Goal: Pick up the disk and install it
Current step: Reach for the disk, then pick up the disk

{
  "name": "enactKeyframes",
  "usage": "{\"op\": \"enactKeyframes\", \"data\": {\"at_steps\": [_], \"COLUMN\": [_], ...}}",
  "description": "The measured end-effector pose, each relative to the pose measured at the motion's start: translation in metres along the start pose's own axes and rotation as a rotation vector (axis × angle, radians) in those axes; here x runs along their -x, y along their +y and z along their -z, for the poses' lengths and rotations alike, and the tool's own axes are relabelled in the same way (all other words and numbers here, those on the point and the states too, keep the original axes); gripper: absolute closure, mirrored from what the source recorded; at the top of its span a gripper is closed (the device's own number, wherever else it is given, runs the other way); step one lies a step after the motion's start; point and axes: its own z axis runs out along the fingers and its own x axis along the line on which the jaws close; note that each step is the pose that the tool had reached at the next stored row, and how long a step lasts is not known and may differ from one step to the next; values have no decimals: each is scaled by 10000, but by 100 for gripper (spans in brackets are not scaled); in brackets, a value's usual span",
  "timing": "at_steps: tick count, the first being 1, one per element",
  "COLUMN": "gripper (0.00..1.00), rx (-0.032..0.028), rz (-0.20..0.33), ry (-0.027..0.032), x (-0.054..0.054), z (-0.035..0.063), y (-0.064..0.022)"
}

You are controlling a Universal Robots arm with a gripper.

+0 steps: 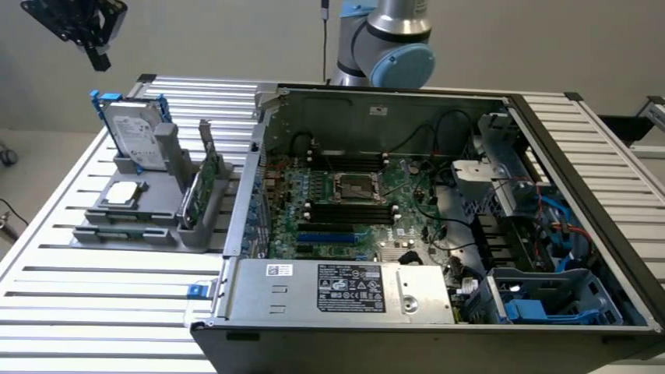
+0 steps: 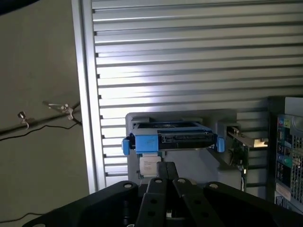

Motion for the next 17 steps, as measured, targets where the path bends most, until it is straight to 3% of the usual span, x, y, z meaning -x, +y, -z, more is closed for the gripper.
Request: {"op": "enactKeyframes", "data": {"at_steps": [14,17], "gripper": [89,89], "rx": [0,5], "rz": [7,352], "ry": [6,-6], "x": [-3,-5], "z": [1,1], "y": [7,13]}}
